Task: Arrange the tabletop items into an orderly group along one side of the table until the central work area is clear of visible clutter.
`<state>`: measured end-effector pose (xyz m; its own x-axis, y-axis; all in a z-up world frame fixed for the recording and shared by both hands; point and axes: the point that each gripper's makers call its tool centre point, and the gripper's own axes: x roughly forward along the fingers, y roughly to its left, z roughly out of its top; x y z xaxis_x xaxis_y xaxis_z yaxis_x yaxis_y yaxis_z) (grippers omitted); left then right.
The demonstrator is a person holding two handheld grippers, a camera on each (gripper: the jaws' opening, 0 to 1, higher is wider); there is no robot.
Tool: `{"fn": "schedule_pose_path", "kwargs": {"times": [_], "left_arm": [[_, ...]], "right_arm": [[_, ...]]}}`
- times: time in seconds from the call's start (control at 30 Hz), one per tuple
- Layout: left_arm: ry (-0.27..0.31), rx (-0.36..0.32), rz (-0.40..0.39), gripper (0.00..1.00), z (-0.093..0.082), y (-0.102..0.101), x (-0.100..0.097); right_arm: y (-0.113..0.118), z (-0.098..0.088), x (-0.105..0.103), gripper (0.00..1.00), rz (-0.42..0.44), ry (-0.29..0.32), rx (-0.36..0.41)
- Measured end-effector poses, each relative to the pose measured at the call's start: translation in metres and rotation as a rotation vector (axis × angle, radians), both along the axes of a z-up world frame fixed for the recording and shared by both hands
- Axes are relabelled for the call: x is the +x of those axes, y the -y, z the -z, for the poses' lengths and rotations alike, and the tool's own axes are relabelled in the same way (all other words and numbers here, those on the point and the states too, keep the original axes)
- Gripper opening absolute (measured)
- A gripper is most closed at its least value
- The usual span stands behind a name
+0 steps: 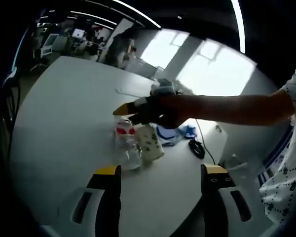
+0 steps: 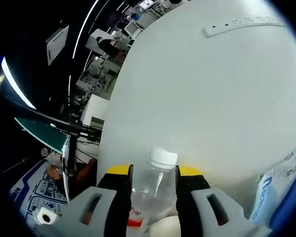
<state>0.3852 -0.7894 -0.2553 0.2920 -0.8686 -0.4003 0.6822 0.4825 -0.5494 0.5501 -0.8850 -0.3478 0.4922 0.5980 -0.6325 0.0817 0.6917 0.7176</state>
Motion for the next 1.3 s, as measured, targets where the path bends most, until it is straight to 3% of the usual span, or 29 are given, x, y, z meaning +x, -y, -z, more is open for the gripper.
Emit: {"fn": "schedule_pose_path", "kwargs": {"times": [0.63,1.3], "left_arm": [[-0.016,0.005,-0.003,0.61,0.008,0.002,0.001],[-0.024,-0.002,-0.006,0.60,0.012,0.004,0.002]], "right_arm": [[-0.002,0.002,0.004,0.24,0.038,-0.010,0.085],[-0.001,0.002,0.004,0.21,0.062,0.005,0.087]]}}
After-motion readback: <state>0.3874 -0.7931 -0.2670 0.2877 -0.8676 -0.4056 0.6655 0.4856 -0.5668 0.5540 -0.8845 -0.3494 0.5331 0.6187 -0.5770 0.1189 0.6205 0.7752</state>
